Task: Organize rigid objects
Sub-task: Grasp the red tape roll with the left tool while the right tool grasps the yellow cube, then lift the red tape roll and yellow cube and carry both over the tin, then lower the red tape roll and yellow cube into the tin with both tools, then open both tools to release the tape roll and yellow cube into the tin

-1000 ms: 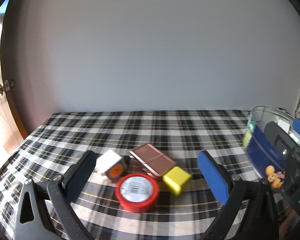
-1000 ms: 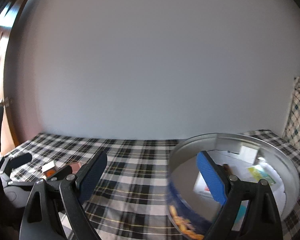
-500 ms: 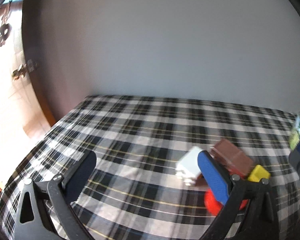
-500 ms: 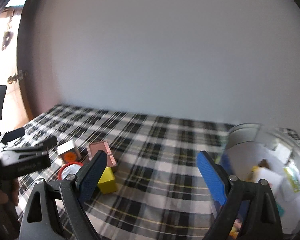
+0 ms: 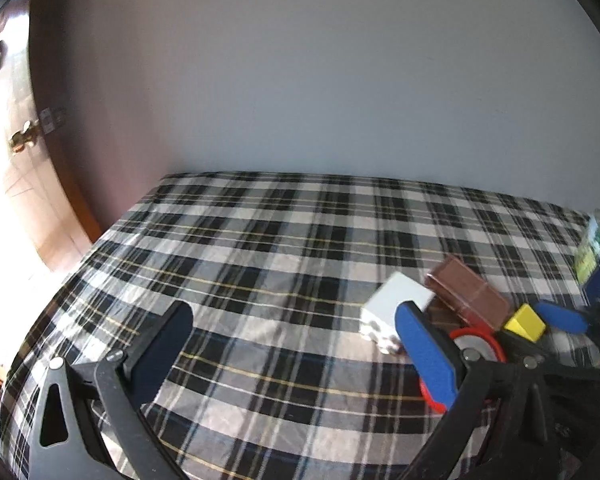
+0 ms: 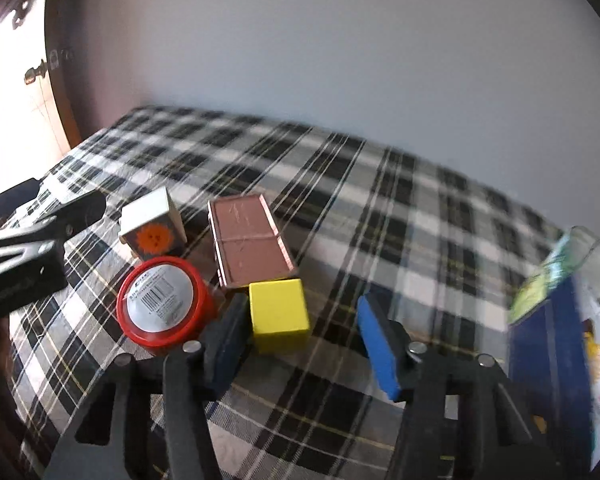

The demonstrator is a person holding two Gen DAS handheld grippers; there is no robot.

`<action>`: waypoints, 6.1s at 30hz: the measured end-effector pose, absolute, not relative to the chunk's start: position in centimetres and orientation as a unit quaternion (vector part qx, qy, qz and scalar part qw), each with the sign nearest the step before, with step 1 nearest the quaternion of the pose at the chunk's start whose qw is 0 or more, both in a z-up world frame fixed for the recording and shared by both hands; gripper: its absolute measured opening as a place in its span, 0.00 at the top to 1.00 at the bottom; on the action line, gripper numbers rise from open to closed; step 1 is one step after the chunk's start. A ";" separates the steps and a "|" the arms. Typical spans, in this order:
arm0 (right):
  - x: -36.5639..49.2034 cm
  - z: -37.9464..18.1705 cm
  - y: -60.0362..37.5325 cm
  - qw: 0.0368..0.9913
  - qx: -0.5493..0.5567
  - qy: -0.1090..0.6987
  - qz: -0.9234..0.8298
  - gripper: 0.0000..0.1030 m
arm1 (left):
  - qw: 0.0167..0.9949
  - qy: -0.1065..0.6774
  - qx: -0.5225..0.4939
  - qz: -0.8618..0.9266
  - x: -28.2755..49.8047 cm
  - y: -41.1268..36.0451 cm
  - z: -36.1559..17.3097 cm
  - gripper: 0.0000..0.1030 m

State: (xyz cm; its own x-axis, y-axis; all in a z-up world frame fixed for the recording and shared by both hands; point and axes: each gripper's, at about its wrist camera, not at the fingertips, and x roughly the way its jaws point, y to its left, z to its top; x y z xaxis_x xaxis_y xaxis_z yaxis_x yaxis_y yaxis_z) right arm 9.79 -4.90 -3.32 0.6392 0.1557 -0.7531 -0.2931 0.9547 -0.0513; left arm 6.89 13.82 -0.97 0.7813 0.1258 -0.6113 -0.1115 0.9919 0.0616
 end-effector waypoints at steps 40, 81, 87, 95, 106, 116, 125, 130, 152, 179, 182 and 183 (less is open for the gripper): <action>3.7 -0.7 -11.1 0.946 -0.044 0.304 0.102 0.74 | 0.905 0.415 -0.022 -0.095 7.8 6.5 -3.4 0.48; -0.8 4.3 -19.9 0.986 -0.022 0.151 0.068 0.74 | 0.967 0.249 -0.005 -0.051 3.0 -3.7 0.9 0.48; -1.1 4.6 -21.4 0.988 -0.017 0.146 0.053 0.74 | 0.967 0.246 -0.004 -0.063 2.8 -5.2 1.1 0.48; -1.6 5.0 -22.7 0.990 -0.010 0.139 0.037 0.74 | 0.968 0.241 -0.001 -0.074 2.8 -6.7 1.4 0.48; -1.8 5.4 -25.9 0.991 0.003 0.133 0.011 0.74 | 0.967 0.236 0.003 -0.092 2.8 -9.3 2.0 0.48; -1.7 5.7 -28.9 0.991 0.012 0.130 -0.015 0.74 | 0.967 0.234 0.007 -0.105 3.0 -11.2 2.3 0.48; -1.7 5.9 -31.4 0.991 0.023 0.127 -0.038 0.74 | 0.966 0.230 0.011 -0.120 3.3 -13.1 2.7 0.48; -1.7 6.0 -32.8 0.990 0.031 0.127 -0.050 0.74 | 0.965 0.228 0.012 -0.130 3.5 -14.0 3.0 0.48; 0.2 5.4 -37.4 0.981 0.029 0.155 -0.110 0.74 | 0.953 0.250 0.060 -0.161 4.5 -20.7 2.3 0.48; 3.3 3.0 -39.0 0.958 0.132 0.255 -0.003 0.47 | 0.938 0.271 0.050 -0.208 5.7 -22.7 2.5 0.01; 2.7 3.2 -39.7 0.958 0.161 0.237 0.004 0.31 | 0.948 0.246 0.049 -0.194 5.2 -21.6 3.8 0.01; 2.2 3.5 -40.0 0.961 0.169 0.221 0.002 0.31 | 0.954 0.233 0.050 -0.182 5.0 -20.9 4.3 0.00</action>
State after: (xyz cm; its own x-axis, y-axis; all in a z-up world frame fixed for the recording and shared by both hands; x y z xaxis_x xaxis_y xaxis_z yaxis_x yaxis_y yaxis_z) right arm 2.16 -40.02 3.45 0.9025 0.0777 -0.4235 0.0714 0.9430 0.3250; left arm 5.00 -20.89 4.33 0.8244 -0.3249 -0.4634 0.3713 0.9285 0.0096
